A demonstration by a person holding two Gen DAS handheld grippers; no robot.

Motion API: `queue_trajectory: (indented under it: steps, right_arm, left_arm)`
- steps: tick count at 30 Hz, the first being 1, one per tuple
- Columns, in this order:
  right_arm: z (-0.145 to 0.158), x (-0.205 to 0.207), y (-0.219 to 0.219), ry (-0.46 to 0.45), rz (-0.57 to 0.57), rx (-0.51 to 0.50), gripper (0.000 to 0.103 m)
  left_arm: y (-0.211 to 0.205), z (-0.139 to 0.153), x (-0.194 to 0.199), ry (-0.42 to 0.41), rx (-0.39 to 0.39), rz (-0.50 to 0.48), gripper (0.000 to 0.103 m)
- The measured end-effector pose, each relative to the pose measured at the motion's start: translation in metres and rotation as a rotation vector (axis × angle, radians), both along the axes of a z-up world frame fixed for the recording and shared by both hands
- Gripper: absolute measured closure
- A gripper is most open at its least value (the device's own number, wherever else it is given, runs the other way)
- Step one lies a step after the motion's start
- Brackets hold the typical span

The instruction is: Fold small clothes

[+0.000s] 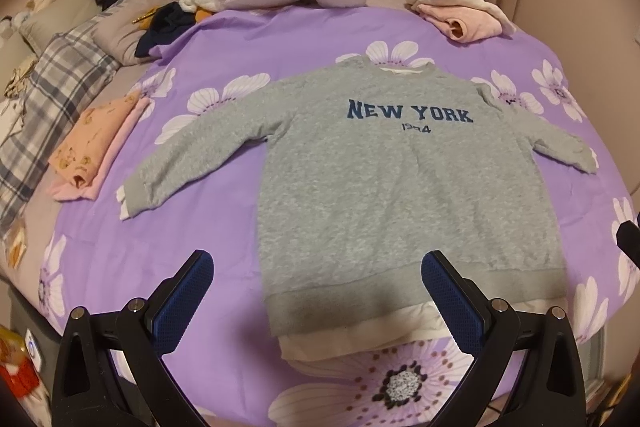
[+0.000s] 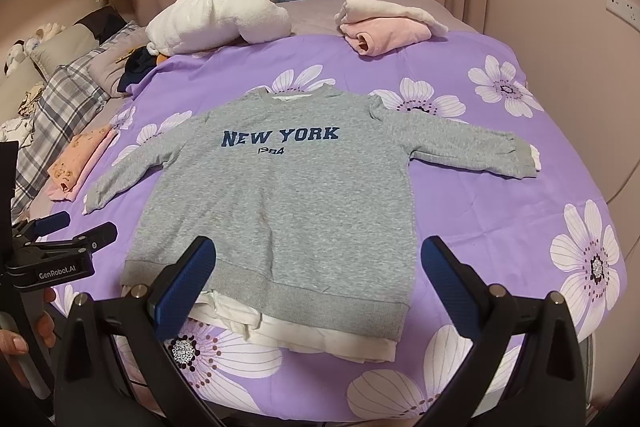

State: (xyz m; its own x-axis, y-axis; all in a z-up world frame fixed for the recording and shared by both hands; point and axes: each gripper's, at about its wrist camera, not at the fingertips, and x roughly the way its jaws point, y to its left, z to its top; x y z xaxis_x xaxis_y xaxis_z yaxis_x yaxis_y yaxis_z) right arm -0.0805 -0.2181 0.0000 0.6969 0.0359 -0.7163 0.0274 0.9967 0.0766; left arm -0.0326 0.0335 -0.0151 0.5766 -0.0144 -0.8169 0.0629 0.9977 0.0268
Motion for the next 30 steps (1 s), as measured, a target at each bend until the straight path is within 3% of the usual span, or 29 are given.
queue_trajectory:
  steps: [22, 28, 30]
  right_arm:
    - [-0.004, -0.001, 0.001, 0.008, -0.007, 0.003, 0.000]
    - [-0.018, 0.007, -0.025, 0.039, -0.046, 0.112, 0.000]
    - [-0.023, 0.009, -0.036, 0.050, -0.040, 0.167, 0.000]
  left_arm:
    - [-0.008, -0.002, -0.001, 0.008, -0.002, -0.011, 0.000]
    - [-0.013, -0.010, 0.006, 0.028, -0.046, -0.032, 0.000]
    - [-0.015, -0.012, 0.010, 0.018, -0.099, -0.059, 0.000]
